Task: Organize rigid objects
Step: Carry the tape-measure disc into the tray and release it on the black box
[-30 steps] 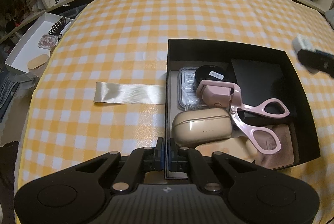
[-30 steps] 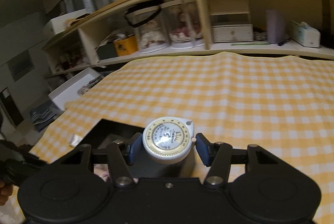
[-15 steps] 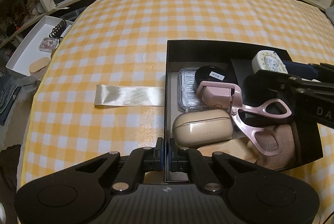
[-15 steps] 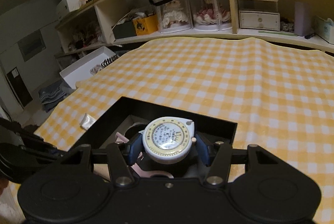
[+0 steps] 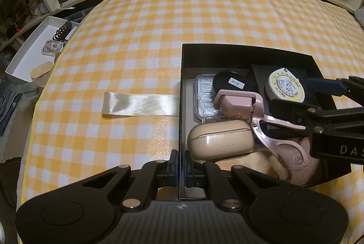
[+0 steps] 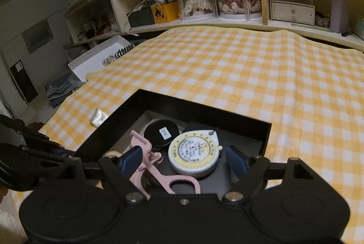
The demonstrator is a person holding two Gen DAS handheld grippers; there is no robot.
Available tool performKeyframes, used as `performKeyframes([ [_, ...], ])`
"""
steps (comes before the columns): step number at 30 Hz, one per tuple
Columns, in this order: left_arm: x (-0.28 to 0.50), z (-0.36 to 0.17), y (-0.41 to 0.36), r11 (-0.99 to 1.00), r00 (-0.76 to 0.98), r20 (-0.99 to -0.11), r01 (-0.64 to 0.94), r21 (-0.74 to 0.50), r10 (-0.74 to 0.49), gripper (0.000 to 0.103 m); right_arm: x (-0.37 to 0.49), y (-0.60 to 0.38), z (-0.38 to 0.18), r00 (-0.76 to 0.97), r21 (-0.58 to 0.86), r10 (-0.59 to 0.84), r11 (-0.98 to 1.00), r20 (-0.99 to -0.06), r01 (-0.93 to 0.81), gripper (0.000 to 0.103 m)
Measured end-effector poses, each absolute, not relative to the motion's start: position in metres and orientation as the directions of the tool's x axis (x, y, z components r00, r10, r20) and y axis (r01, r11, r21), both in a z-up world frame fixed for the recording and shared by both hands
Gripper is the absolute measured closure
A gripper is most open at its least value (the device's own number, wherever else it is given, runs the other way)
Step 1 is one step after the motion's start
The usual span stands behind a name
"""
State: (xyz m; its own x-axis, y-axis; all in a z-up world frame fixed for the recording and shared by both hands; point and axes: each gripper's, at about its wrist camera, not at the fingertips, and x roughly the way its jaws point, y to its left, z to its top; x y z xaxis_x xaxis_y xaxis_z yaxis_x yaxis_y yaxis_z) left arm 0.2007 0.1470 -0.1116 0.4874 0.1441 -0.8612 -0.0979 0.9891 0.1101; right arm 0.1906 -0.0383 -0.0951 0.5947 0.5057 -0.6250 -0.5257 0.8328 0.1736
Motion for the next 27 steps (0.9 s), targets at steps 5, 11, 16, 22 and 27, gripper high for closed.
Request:
performKeyframes([
  [5,0.201,-0.113,0.147,0.989,0.487,-0.862,-0.100,0.106,0.141,0.099,0.190,-0.039,-0.093,0.585,0.174,0.497,0.837,-0.641,-0.519,0.011],
  [11,0.201,-0.112,0.149,0.990,0.488,-0.862,-0.100,0.103,0.140,0.099,0.185,-0.042,-0.081,0.595,0.176,0.491,0.843,-0.636,-0.508,0.002],
  [16,0.201,-0.112,0.149,0.990,0.488,-0.862,-0.103,0.100,0.138,0.099,0.181,-0.049,-0.066,0.591,0.204,0.503,0.842,-0.631,-0.499,0.002],
  [22,0.202,-0.112,0.152,0.990,0.488,-0.862,-0.105,0.097,0.136,0.100,0.173,-0.058,-0.046,0.595,0.243,0.507,0.849,-0.624,-0.469,0.002],
  [27,0.201,-0.112,0.151,0.990,0.488,-0.862,-0.104,0.096,0.134,0.100,0.156,-0.070,-0.028,0.616,0.253,0.506,0.854,-0.603,-0.454,0.002],
])
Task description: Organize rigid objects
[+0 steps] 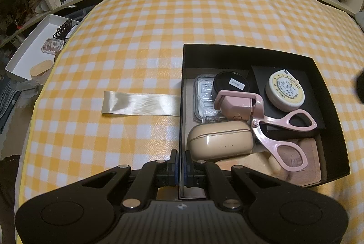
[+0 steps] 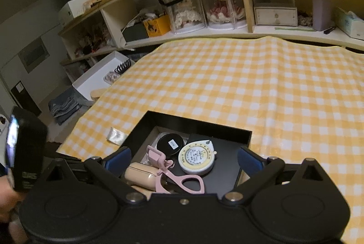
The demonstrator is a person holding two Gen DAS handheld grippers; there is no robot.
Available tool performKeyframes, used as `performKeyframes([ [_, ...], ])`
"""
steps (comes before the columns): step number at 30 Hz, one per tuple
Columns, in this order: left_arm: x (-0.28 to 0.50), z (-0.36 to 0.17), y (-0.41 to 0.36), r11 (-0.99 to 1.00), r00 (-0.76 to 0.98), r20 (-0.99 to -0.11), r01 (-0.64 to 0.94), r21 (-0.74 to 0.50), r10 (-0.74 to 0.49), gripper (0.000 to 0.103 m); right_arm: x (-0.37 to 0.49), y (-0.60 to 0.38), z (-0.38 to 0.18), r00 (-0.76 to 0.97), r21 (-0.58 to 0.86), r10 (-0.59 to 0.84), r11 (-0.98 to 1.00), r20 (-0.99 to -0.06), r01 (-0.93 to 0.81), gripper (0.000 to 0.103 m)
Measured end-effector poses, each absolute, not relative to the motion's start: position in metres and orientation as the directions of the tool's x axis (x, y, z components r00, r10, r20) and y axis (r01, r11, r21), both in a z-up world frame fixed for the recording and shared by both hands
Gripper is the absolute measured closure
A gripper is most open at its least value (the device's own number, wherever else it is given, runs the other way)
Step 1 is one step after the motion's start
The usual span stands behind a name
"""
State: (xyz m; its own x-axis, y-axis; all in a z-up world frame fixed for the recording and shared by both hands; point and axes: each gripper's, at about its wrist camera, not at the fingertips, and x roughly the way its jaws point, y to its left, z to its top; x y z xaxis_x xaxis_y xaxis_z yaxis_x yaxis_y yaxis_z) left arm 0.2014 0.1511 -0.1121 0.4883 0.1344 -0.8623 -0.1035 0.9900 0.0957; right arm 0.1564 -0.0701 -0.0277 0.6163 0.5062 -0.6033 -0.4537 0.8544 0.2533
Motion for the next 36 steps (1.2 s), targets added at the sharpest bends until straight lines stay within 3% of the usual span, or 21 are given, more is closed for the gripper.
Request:
performKeyframes([
  [17,0.199,-0.112,0.150,0.989,0.490,-0.860,-0.098,0.110,0.145,0.099,0.086,-0.117,0.009,0.698,0.237,0.460,0.886,-0.549,-0.398,0.001],
  [20,0.191,-0.111,0.142,0.987,0.489,-0.858,-0.074,0.140,0.158,0.084,0.074,-0.125,0.009,0.714,0.216,0.445,0.894,-0.542,-0.393,0.001],
  [22,0.184,-0.105,0.135,0.984,0.505,-0.845,-0.063,0.167,0.175,0.060,0.067,-0.129,0.008,0.726,0.196,0.429,0.901,-0.538,-0.387,0.001],
  [26,0.166,-0.081,0.119,0.986,0.571,-0.804,-0.067,0.154,0.164,0.047,0.057,-0.138,0.006,0.746,0.164,0.395,0.916,-0.536,-0.367,0.001],
  [30,0.142,-0.055,0.106,0.988,0.647,-0.747,-0.075,0.134,0.151,0.025,0.051,-0.146,0.006,0.757,0.156,0.378,0.923,-0.533,-0.351,0.001],
  [36,0.106,-0.019,0.094,0.993,0.734,-0.669,-0.097,0.069,0.118,0.019,0.041,-0.152,0.010,0.772,0.152,0.368,0.928,-0.518,-0.340,0.000],
])
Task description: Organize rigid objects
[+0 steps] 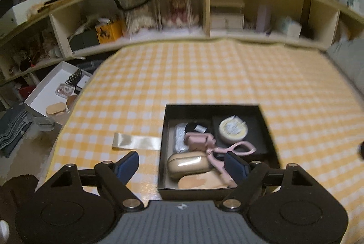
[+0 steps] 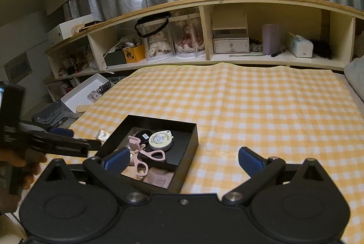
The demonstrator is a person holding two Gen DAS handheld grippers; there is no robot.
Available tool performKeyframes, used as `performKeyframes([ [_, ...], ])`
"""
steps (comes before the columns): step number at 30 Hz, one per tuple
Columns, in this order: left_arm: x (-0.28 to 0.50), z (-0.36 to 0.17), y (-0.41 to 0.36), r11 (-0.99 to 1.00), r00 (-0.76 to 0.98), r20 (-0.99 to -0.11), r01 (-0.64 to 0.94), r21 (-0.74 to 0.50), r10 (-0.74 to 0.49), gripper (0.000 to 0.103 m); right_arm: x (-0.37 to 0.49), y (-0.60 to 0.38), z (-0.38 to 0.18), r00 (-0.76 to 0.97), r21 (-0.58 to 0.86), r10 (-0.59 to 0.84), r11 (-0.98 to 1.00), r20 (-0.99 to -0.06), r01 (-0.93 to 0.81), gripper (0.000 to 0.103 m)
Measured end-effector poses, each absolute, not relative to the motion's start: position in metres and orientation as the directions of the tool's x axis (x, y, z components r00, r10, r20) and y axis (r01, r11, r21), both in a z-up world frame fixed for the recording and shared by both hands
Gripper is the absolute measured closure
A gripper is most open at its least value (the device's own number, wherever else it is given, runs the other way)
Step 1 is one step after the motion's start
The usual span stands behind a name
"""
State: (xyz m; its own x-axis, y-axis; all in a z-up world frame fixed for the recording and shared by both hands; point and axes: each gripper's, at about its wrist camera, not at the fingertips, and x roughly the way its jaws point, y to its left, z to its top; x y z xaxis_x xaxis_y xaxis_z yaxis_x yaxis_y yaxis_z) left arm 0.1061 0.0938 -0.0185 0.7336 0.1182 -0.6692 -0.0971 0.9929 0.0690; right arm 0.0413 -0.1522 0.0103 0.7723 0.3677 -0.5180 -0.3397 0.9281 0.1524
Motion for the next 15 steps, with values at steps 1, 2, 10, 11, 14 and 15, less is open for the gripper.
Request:
performKeyframes([
  [1,0.101,-0.014,0.091,0.993,0.744,-0.658,-0.101,0.058,0.114,0.017,0.039,-0.153,0.011,0.774,0.152,0.367,0.928,-0.516,-0.339,0.000],
  [2,0.095,-0.012,0.090,0.993,0.752,-0.650,-0.103,0.050,0.110,0.017,0.037,-0.155,0.011,0.776,0.151,0.366,0.929,-0.513,-0.338,0.000],
  [10,0.047,0.007,0.070,0.993,0.802,-0.588,-0.120,0.021,0.109,0.010,0.021,-0.163,0.013,0.787,0.134,0.346,0.936,-0.510,-0.325,0.000],
  [11,0.042,0.009,0.069,0.992,0.807,-0.580,-0.124,0.017,0.111,0.009,0.019,-0.164,0.013,0.790,0.130,0.343,0.937,-0.509,-0.324,0.000],
  [14,0.026,0.012,0.063,0.989,0.818,-0.559,-0.145,0.026,0.134,0.005,0.015,-0.165,0.014,0.795,0.120,0.337,0.939,-0.504,-0.321,0.000],
  [15,0.022,0.012,0.062,0.988,0.821,-0.554,-0.151,0.027,0.140,0.003,0.013,-0.165,0.015,0.797,0.117,0.335,0.940,-0.502,-0.321,0.000],
])
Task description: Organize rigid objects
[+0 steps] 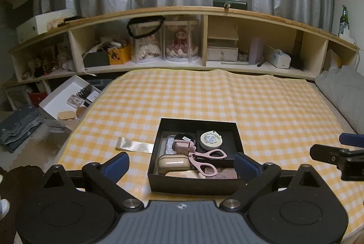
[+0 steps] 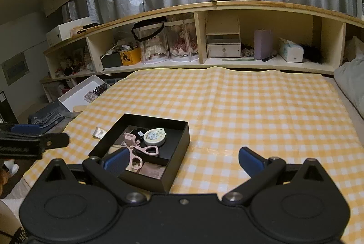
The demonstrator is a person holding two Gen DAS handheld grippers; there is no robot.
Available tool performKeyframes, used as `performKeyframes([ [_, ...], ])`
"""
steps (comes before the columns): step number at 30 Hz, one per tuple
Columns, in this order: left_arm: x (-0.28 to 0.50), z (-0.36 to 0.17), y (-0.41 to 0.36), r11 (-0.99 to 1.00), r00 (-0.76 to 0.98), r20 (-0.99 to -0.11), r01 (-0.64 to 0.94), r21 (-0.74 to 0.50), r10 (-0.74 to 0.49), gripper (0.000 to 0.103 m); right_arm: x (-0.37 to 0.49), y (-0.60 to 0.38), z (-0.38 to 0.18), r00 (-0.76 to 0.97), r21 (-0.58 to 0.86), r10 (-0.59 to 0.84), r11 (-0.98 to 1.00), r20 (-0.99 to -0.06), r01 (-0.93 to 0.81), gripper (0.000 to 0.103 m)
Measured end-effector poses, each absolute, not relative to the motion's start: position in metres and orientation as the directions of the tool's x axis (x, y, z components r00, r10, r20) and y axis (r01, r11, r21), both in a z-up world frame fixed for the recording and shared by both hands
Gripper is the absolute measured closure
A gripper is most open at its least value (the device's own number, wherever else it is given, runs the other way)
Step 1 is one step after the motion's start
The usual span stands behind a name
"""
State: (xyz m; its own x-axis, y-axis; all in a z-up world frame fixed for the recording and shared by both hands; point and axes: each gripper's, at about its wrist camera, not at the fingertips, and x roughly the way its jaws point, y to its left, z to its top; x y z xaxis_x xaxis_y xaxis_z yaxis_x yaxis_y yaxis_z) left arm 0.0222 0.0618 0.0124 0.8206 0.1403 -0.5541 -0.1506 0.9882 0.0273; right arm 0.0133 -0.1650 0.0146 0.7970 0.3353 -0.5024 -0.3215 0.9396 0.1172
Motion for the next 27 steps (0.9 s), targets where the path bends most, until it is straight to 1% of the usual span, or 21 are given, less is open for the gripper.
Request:
performKeyframes([
  [3,0.010,0.014,0.056,0.987,0.825,-0.545,-0.156,0.029,0.147,0.000,0.010,-0.167,0.016,0.800,0.110,0.335,0.939,-0.497,-0.325,0.000],
  [14,-0.019,0.013,0.043,0.979,0.865,-0.459,-0.188,0.080,0.204,0.000,-0.009,-0.175,0.019,0.815,0.095,0.339,0.937,-0.470,-0.335,0.000],
  [21,-0.018,0.009,0.041,0.980,0.861,-0.468,-0.183,0.082,0.200,0.000,-0.018,-0.181,0.020,0.828,0.091,0.332,0.941,-0.452,-0.327,0.000],
  [27,-0.018,0.006,0.039,0.982,0.859,-0.476,-0.174,0.075,0.189,0.000,-0.020,-0.182,0.017,0.830,0.075,0.312,0.947,-0.462,-0.314,0.000],
])
